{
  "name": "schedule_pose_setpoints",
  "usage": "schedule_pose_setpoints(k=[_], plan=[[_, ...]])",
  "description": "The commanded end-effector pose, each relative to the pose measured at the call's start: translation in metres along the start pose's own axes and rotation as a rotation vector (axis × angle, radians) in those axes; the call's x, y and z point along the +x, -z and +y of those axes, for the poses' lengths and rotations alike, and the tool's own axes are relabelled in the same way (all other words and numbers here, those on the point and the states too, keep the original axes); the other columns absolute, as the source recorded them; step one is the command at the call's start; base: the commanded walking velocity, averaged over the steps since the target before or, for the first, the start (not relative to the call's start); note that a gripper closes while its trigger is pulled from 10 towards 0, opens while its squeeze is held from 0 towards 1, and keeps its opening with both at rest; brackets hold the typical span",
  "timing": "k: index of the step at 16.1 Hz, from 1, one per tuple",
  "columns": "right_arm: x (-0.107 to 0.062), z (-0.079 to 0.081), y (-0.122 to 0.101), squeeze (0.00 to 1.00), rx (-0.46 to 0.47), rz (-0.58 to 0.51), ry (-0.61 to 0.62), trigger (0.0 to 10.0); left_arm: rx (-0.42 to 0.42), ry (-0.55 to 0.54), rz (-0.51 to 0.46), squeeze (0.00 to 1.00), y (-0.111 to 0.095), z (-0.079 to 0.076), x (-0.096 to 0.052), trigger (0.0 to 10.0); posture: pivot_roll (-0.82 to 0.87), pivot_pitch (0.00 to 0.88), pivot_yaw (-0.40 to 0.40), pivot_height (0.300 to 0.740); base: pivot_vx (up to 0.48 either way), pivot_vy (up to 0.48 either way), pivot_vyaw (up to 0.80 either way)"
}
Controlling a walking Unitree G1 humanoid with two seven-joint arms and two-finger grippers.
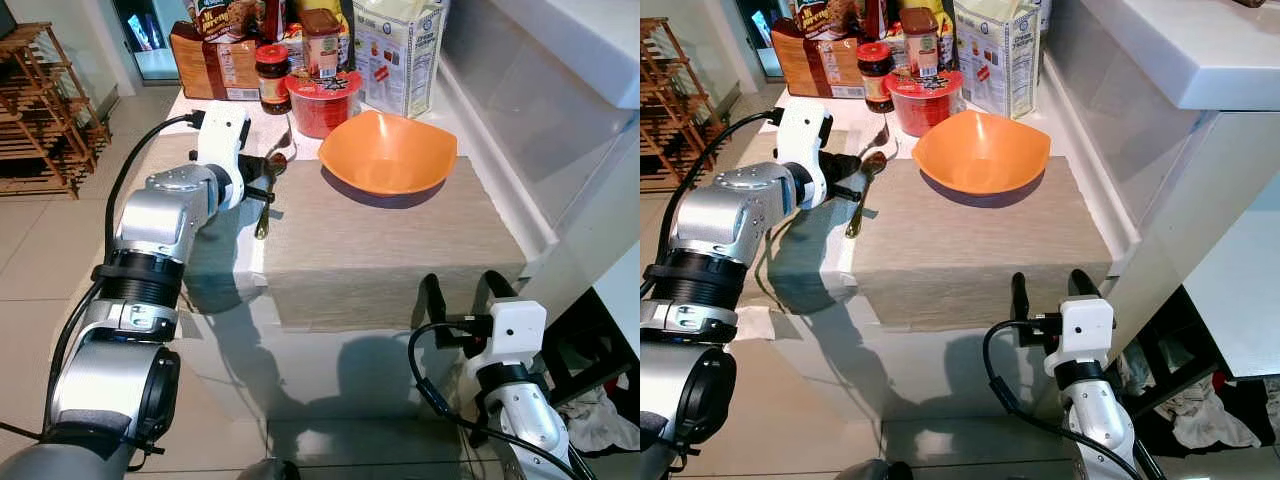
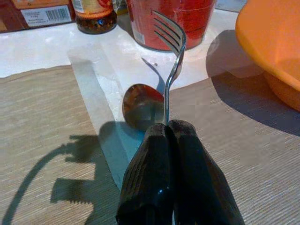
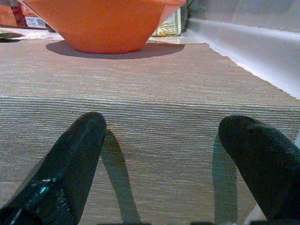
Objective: Setting the table
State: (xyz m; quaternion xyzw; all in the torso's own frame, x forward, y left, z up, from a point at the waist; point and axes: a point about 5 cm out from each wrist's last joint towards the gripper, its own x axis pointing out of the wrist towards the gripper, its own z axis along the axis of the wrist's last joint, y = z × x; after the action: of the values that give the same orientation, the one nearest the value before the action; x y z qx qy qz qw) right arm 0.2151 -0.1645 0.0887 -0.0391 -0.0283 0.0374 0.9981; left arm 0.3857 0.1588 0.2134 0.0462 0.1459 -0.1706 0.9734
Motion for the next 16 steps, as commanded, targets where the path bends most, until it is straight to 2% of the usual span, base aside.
schedule_pose_setpoints(k=[1, 2, 3, 5, 6, 8, 10, 11, 13, 14, 16], plan=[[0.000, 0.003, 0.002, 0.00, -0.001, 0.012, -0.014, 10.0, -0.005, -0.032, -0.041, 0.00, -0.007, 0.004, -0.004, 0.0, -0.11, 0.005, 0.058, 0.740, 0.000, 0.000, 0.00], [0.000, 0.002, 0.002, 0.00, -0.001, 0.011, -0.010, 10.0, 0.006, -0.067, -0.072, 0.00, -0.008, 0.009, -0.006, 0.0, -0.11, 0.005, 0.058, 0.740, 0.000, 0.000, 0.00], [0.000, 0.002, 0.001, 0.00, 0.001, 0.006, -0.005, 10.0, 0.021, -0.132, -0.127, 0.00, 0.000, 0.017, -0.013, 0.0, -0.11, 0.009, 0.061, 0.740, 0.000, 0.000, 0.00], [0.001, 0.002, 0.000, 0.00, 0.002, 0.003, -0.003, 10.0, -0.020, -0.190, -0.178, 0.00, 0.011, 0.021, -0.020, 0.0, -0.10, 0.013, 0.056, 0.740, 0.000, 0.000, 0.00], [0.003, 0.002, -0.001, 0.00, 0.008, -0.002, -0.005, 10.0, -0.039, -0.193, -0.217, 0.00, 0.014, 0.018, -0.024, 0.0, -0.09, 0.012, 0.053, 0.740, 0.000, 0.000, 0.00], [0.011, -0.002, -0.017, 0.00, 0.050, -0.067, 0.027, 10.0, -0.067, -0.203, -0.277, 0.00, 0.031, 0.013, -0.029, 0.0, -0.09, 0.011, 0.052, 0.740, 0.000, 0.000, 0.00], [0.017, -0.005, -0.032, 0.00, 0.071, -0.120, 0.048, 10.0, -0.140, -0.213, -0.337, 0.00, 0.043, 0.005, -0.038, 0.0, -0.10, 0.011, 0.052, 0.740, 0.000, 0.000, 0.00], [0.017, -0.006, -0.033, 0.00, 0.063, -0.126, 0.052, 10.0, -0.151, -0.227, -0.392, 0.00, 0.041, -0.001, -0.044, 0.0, -0.10, 0.011, 0.051, 0.740, 0.000, 0.000, 0.00], [0.014, -0.011, -0.027, 0.00, 0.052, -0.108, 0.064, 10.0, -0.089, -0.256, -0.484, 0.00, 0.039, -0.018, -0.060, 0.0, -0.10, 0.009, 0.046, 0.740, 0.000, 0.000, 0.00], [0.014, -0.012, -0.027, 0.00, 0.048, -0.111, 0.063, 10.0, -0.055, -0.258, -0.480, 0.00, 0.048, -0.022, -0.064, 0.0, -0.10, 0.007, 0.046, 0.740, 0.000, 0.000, 0.00], [0.016, -0.012, -0.027, 0.00, 0.049, -0.113, 0.061, 10.0, -0.064, -0.229, -0.465, 0.00, 0.063, -0.029, -0.073, 0.0, -0.10, 0.007, 0.045, 0.740, 0.000, 0.000, 0.00]])
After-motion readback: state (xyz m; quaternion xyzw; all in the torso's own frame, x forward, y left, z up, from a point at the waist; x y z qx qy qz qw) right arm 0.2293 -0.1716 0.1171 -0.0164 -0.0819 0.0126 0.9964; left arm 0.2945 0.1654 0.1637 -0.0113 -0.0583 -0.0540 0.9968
